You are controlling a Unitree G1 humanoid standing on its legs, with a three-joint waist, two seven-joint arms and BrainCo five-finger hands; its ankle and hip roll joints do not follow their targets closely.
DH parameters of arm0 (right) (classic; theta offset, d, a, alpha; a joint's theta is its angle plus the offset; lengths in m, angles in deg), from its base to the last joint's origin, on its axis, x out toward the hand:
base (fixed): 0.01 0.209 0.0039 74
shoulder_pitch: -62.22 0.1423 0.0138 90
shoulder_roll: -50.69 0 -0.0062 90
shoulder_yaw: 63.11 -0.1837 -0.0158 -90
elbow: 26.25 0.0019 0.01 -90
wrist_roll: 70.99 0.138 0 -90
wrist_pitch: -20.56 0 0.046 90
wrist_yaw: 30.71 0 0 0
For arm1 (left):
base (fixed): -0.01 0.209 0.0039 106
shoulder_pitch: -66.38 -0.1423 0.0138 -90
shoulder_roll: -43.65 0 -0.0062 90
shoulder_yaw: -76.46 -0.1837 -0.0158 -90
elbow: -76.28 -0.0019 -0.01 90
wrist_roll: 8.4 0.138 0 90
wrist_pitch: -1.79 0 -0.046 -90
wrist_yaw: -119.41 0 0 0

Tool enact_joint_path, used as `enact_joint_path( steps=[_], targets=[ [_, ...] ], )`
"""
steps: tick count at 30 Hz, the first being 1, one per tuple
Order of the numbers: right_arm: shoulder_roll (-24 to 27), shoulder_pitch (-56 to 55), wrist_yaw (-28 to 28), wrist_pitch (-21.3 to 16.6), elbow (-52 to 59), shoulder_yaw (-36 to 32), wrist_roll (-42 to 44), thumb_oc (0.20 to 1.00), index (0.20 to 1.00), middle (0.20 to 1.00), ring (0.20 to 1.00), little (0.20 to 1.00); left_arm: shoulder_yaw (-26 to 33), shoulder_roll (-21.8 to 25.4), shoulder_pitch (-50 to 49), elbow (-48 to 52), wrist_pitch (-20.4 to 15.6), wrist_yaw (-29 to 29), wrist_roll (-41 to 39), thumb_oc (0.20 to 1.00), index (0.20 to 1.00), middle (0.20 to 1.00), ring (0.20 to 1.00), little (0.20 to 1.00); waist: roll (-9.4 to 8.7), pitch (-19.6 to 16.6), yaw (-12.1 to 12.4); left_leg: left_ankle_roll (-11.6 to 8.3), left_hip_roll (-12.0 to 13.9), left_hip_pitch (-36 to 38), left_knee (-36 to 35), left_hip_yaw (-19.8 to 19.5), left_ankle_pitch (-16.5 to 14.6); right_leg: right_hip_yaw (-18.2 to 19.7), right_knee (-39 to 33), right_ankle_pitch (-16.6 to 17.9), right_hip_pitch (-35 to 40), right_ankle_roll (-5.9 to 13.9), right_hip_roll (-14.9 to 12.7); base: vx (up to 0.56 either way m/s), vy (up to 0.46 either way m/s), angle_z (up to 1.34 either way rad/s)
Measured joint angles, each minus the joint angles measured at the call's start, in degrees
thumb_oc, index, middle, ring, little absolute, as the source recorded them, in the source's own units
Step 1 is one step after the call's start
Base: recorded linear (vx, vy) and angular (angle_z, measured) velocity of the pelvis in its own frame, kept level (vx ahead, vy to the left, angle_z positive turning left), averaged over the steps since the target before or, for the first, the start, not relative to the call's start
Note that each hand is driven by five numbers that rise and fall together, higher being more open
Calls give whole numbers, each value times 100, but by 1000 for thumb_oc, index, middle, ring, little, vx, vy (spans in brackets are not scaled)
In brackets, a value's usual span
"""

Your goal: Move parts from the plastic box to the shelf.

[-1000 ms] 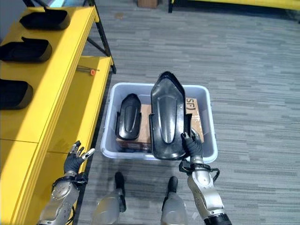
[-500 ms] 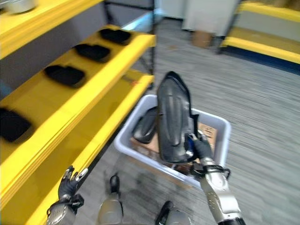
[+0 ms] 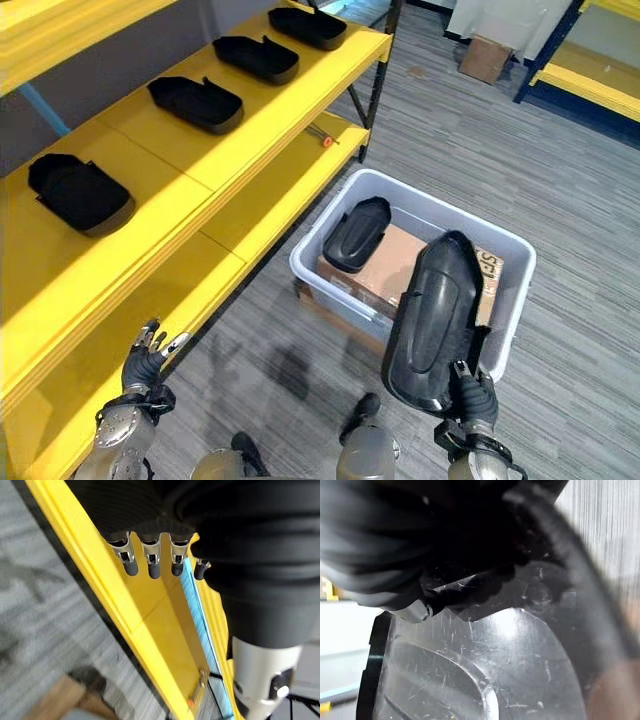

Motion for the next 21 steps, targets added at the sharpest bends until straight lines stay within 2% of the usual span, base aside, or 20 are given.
enact_joint_path(
  steps=[2,3,9,13,16,18,19,20,21],
  targets=[
    [5,431,41,1,1,40,-37,200,200,200,200,200,15,5,-57,2,-5,5,-2,1000,1000,1000,1000,1000,-61,-28,153,85,-30,-161,163,-72,-97,-19,-114,51,10,82,-32,20,109,15],
    [5,501,31,1,1,69,-41,200,200,200,200,200,17,23,-70,1,-12,9,-2,1000,1000,1000,1000,1000,-103,-34,148,83,-26,-244,214,-103,-133,-50,-149,68,5,107,-34,16,98,23],
    [180,496,165,9,8,323,-58,200,200,200,200,200,20,31,-198,1,-7,13,0,1000,1000,1000,1000,1000,-414,-58,314,201,-134,-654,317,-418,-32,-325,-398,309,4,116,-64,-4,89,29],
    [151,586,156,28,-1,380,-58,200,200,200,200,200,12,24,-246,-11,-5,-2,4,1000,1000,1000,1000,1000,-431,-16,410,281,-346,-927,420,-760,-78,-471,-433,413,125,183,-206,35,170,49],
    [136,610,165,32,-1,462,-58,200,200,200,200,200,30,60,-257,-19,-5,-1,7,1000,1000,1000,1000,1000,-434,-16,456,411,-607,-1003,499,-1016,-145,-306,-519,634,328,310,-408,120,294,62],
    [108,601,204,34,0,484,-58,200,200,200,200,200,55,59,-225,-28,-3,-5,48,1000,1000,1000,1000,1000,-376,-41,421,599,-789,-1041,549,-1157,-328,-163,-433,914,456,376,-639,183,263,62],
    [94,572,201,33,-2,465,-56,200,200,200,200,200,52,64,-163,-39,-4,-7,151,1000,1000,1000,1000,1000,-310,-78,338,676,-896,-1062,548,-1283,-375,48,-201,1034,465,379,-816,170,269,104],
    [90,464,219,48,-3,542,-53,200,200,200,200,200,19,150,-63,-26,-57,2,277,1000,1000,1000,1000,1000,-166,-157,196,905,-1061,-1024,286,-1569,-183,1312,454,893,-108,452,-809,126,197,88],
    [78,497,274,50,0,640,-48,200,200,200,200,200,4,255,-9,-78,-70,15,369,1000,1000,1000,1000,1000,-12,-110,108,921,-1010,-984,-5,-1727,25,2813,526,136,-426,590,-7,71,161,74]
  ],
)
